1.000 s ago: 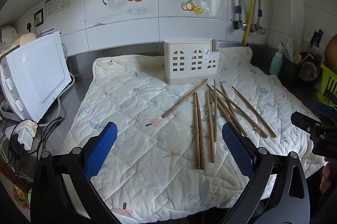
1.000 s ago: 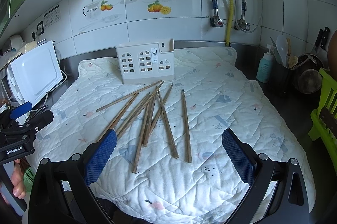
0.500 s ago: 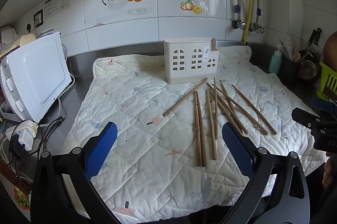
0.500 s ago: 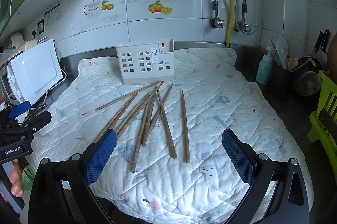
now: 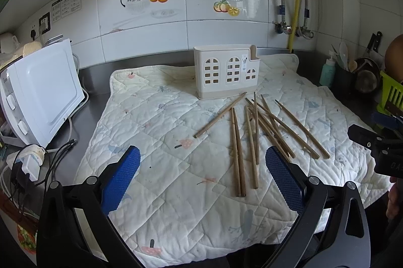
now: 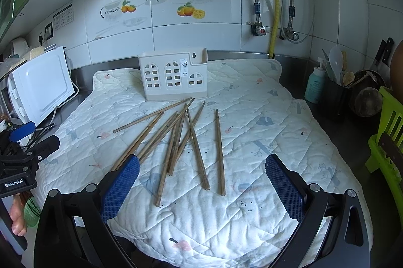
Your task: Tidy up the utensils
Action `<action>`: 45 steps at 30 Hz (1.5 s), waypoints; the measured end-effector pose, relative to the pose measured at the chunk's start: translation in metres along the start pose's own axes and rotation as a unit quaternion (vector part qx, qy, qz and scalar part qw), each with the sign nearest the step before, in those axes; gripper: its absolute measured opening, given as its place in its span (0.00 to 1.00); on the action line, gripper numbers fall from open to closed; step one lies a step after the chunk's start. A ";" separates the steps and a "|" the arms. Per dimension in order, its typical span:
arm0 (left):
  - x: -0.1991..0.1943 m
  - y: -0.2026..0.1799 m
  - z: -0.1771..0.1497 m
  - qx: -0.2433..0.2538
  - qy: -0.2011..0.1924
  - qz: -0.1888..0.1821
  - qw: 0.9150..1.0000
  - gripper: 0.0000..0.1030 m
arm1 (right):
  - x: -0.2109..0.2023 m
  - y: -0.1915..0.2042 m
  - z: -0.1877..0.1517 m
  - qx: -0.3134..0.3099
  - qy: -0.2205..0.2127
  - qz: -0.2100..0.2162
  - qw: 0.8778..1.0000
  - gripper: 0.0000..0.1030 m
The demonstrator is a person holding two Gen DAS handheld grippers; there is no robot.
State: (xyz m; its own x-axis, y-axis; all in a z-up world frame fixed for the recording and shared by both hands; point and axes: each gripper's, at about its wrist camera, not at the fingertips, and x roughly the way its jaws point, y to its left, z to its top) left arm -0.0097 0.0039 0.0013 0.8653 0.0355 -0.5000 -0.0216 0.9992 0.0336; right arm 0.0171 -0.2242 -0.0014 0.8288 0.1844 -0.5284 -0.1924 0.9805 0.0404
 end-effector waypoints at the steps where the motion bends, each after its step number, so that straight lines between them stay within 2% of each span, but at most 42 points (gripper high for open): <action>1: 0.000 0.000 0.000 0.000 0.000 0.001 1.000 0.95 | 0.000 0.000 0.000 0.000 0.000 0.000 1.000 0.94; 12: -0.001 -0.005 0.001 0.015 -0.009 0.006 1.000 0.95 | -0.001 0.000 0.000 0.001 -0.002 0.001 1.000 0.94; 19: 0.009 0.002 0.003 0.006 0.002 -0.010 1.000 0.95 | 0.000 -0.002 -0.001 0.005 -0.003 0.001 1.000 0.94; 24: 0.021 0.010 0.004 0.000 0.005 -0.036 0.999 0.95 | 0.003 -0.004 -0.003 0.010 0.000 0.002 1.000 0.94; 34: 0.058 0.018 0.010 0.034 0.024 -0.048 0.998 0.95 | 0.014 -0.009 -0.004 0.015 0.005 0.008 1.000 0.94; 37: 0.074 0.021 0.013 0.035 0.031 -0.059 0.997 0.86 | 0.020 -0.010 -0.005 0.018 0.007 0.010 1.000 0.94; 40: 0.092 0.025 0.017 0.025 0.039 -0.082 0.996 0.72 | 0.026 -0.013 -0.005 0.021 0.010 0.015 1.000 0.94; 45: 0.123 0.022 0.023 0.049 0.041 -0.106 0.992 0.56 | 0.036 -0.014 -0.002 0.018 0.013 0.014 1.000 0.94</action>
State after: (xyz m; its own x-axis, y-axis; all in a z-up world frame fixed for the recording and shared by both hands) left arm 0.1083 0.0296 -0.0393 0.8016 -0.1691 -0.5735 0.2077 0.9782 0.0019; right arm 0.0490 -0.2318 -0.0231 0.8090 0.2109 -0.5486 -0.1961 0.9768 0.0864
